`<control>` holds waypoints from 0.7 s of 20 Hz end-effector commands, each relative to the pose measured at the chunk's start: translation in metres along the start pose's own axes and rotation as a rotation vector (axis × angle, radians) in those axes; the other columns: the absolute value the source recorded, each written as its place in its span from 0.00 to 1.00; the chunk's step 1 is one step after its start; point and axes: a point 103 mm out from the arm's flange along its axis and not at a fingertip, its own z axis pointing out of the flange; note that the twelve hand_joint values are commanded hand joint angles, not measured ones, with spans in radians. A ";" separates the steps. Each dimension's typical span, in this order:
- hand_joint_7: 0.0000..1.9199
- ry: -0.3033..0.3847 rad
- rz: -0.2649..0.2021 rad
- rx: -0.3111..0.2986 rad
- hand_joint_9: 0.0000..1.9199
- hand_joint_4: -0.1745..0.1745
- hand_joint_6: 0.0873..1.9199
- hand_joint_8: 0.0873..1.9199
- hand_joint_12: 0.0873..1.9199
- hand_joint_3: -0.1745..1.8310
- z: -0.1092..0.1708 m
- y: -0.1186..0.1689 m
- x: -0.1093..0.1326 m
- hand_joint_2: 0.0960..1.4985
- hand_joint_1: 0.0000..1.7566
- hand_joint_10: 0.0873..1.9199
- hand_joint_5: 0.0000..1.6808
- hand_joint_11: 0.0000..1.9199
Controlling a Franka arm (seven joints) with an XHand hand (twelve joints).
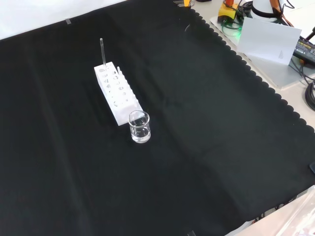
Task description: Take the glass rod from the white test tube rack.
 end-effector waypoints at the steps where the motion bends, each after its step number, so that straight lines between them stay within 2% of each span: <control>1: 0.11 -0.007 0.003 -0.002 0.21 0.03 0.00 0.43 0.69 0.38 0.004 0.004 0.001 0.49 0.44 0.39 0.14 0.22; 4: 0.12 0.003 -0.002 0.014 0.22 0.03 0.00 0.43 0.69 0.38 0.004 0.011 0.002 0.49 0.44 0.39 0.15 0.23; 6: 0.12 0.009 -0.009 0.031 0.22 0.03 0.00 0.43 0.69 0.38 0.005 0.026 0.002 0.49 0.44 0.39 0.15 0.23; 14: 0.13 0.024 -0.046 0.023 0.22 0.04 0.00 0.43 0.69 0.38 0.005 0.079 0.007 0.49 0.44 0.39 0.15 0.23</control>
